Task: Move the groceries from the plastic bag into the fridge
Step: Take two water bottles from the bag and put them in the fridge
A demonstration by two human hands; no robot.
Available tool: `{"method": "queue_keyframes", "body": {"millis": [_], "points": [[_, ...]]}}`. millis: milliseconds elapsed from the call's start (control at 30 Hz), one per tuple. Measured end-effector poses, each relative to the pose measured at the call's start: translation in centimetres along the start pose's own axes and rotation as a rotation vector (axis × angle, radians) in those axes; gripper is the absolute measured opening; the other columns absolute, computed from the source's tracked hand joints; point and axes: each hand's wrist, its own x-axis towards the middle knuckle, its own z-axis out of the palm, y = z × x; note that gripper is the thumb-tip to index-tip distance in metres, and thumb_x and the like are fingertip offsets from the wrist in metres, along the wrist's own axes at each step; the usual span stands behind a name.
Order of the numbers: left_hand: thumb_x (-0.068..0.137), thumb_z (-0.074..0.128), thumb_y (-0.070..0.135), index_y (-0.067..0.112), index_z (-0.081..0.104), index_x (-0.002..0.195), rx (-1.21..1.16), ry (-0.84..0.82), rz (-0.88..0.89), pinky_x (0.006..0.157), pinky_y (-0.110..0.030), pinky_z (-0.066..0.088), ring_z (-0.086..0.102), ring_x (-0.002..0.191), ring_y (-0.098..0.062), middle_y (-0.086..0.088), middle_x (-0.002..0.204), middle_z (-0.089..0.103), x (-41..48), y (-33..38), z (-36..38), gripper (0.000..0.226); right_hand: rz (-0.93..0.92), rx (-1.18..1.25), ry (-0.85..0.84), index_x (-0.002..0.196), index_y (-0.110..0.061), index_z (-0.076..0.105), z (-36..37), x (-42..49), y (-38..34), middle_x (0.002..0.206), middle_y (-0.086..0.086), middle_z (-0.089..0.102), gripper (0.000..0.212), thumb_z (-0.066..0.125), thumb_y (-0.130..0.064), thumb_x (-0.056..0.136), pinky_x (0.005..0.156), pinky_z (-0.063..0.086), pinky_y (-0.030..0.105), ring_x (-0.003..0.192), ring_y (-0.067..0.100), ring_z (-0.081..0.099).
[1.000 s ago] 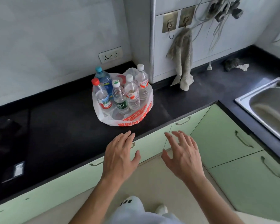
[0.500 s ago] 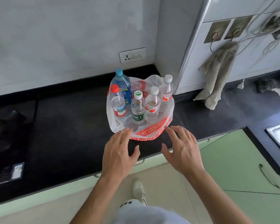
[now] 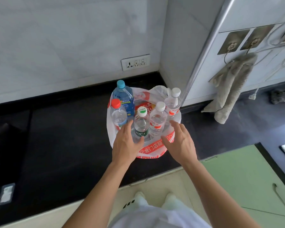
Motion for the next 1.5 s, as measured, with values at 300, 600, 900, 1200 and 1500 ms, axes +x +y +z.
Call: {"method": "queue_keyframes", "body": {"millis": [300,600,900,1200,1500], "points": [[0.074,0.085,0.036,0.021,0.046,0.133,-0.103,0.002,-0.056,0.099,-0.036,0.05,0.055,0.124,-0.018,0.001,0.133,0.059,3.6,0.0,2.4,0.072,0.09,0.198,0.014,0.151,-0.034,0.032,1.6,4.1,-0.5,0.147,0.002,0.053,0.082,0.076,-0.048,0.083,0.091,0.057,0.046,0.126,0.025,0.059],[0.072,0.087,0.034,0.023,0.044,0.14,-0.221,-0.079,-0.239,0.104,-0.036,0.042,0.05,0.132,-0.021,0.001,0.141,0.055,4.9,0.2,3.6,0.081,0.163,0.388,0.04,0.147,-0.035,0.038,3.8,5.4,-0.9,0.142,-0.003,0.059,0.081,0.081,-0.048,0.079,0.101,0.054,0.051,0.127,0.022,0.06],[0.07,0.086,0.04,0.026,0.052,0.133,-0.242,-0.06,-0.254,0.098,-0.038,0.05,0.059,0.12,-0.019,0.004,0.127,0.064,4.8,0.6,3.2,0.073,0.175,0.528,0.014,0.148,-0.039,0.037,3.7,5.5,-0.4,0.144,-0.004,0.058,0.081,0.08,-0.048,0.079,0.103,0.052,0.051,0.13,0.023,0.059],[0.07,0.088,0.03,0.035,0.048,0.125,-0.471,0.057,-0.179,0.092,-0.02,0.046,0.056,0.116,-0.009,0.011,0.123,0.06,3.8,3.5,0.4,0.069,-0.014,0.745,0.117,0.13,-0.03,0.044,-0.8,4.5,-0.4,0.112,-0.029,0.062,0.069,0.083,-0.045,0.074,0.083,0.058,0.017,0.107,-0.005,0.064],[0.059,0.081,0.05,0.037,0.054,0.122,-0.707,0.07,-0.13,0.089,-0.025,0.052,0.063,0.108,0.001,0.02,0.11,0.067,2.1,7.3,-3.5,0.07,-0.154,0.894,0.131,0.122,-0.015,0.06,-4.6,4.3,-3.3,0.104,-0.003,0.074,0.052,0.086,-0.021,0.078,0.081,0.061,0.025,0.096,0.012,0.073]]}}
